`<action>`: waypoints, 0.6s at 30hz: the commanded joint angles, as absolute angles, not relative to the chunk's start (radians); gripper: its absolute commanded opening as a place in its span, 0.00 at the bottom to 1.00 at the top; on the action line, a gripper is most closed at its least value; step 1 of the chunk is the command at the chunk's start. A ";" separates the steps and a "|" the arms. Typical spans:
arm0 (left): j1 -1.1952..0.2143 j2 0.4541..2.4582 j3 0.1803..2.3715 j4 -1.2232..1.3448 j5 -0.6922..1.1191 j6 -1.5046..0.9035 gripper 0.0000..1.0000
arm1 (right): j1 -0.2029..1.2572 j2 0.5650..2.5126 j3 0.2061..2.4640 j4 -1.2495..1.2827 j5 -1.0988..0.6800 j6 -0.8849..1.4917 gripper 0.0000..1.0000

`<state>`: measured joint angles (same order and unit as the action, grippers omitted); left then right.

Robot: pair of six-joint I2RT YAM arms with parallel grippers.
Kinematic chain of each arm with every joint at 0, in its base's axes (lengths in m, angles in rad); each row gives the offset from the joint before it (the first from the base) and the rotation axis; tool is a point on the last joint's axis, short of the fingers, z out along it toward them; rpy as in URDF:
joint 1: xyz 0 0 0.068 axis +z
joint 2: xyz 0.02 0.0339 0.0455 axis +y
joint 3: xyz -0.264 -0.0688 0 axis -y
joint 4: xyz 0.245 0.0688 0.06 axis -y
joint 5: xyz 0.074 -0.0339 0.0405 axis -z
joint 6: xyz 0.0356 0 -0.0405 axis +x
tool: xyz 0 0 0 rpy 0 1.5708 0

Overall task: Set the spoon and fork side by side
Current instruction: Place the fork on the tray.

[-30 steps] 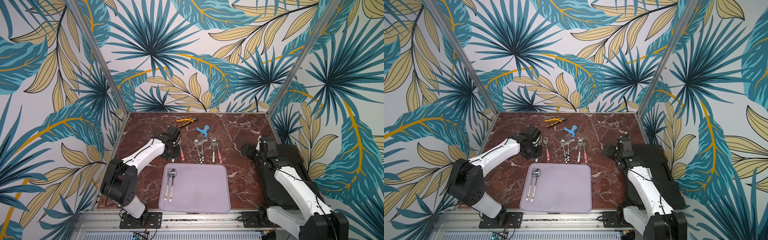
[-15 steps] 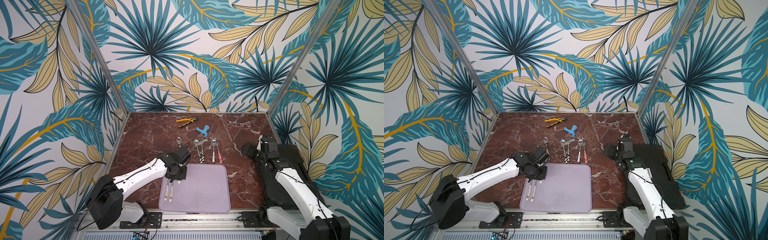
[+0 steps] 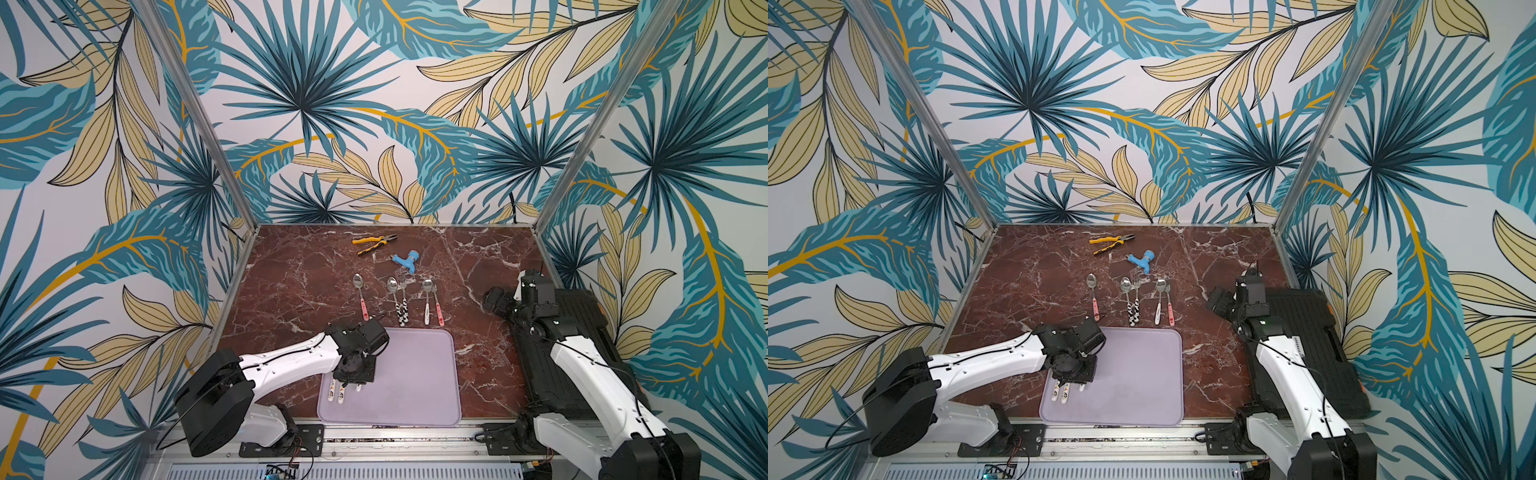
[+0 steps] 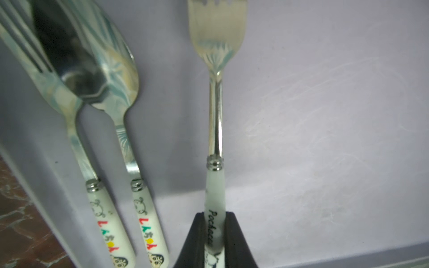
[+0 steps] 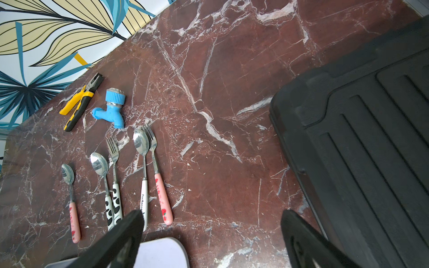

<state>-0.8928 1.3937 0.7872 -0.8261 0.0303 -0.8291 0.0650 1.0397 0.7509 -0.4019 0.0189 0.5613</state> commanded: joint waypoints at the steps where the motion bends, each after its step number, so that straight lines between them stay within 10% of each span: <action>1: -0.907 1.412 0.764 -0.785 0.031 -0.862 0.00 | 0.064 1.028 0.738 -0.429 0.035 0.561 0.98; 18: -0.917 1.441 0.713 -0.765 0.021 -0.874 0.00 | 0.064 1.035 0.738 -0.430 0.035 0.560 0.98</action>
